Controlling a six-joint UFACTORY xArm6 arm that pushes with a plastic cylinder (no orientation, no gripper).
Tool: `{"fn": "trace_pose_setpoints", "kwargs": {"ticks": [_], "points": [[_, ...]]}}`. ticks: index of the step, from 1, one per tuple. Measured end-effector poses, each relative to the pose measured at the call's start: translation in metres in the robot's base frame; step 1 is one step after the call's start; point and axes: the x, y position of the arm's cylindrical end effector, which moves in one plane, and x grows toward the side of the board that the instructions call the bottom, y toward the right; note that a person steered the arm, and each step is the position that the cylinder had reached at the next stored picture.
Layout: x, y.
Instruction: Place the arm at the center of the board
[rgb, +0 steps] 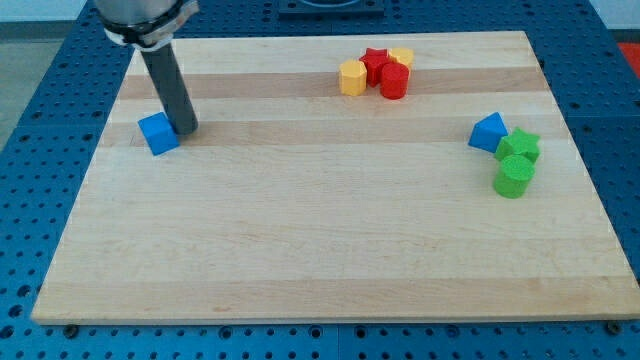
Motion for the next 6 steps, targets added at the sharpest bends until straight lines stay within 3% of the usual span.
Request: {"fn": "trace_pose_setpoints", "kwargs": {"ticks": [1, 5, 6], "points": [[0.000, 0.000], [-0.002, 0.224], [-0.011, 0.252]]}}
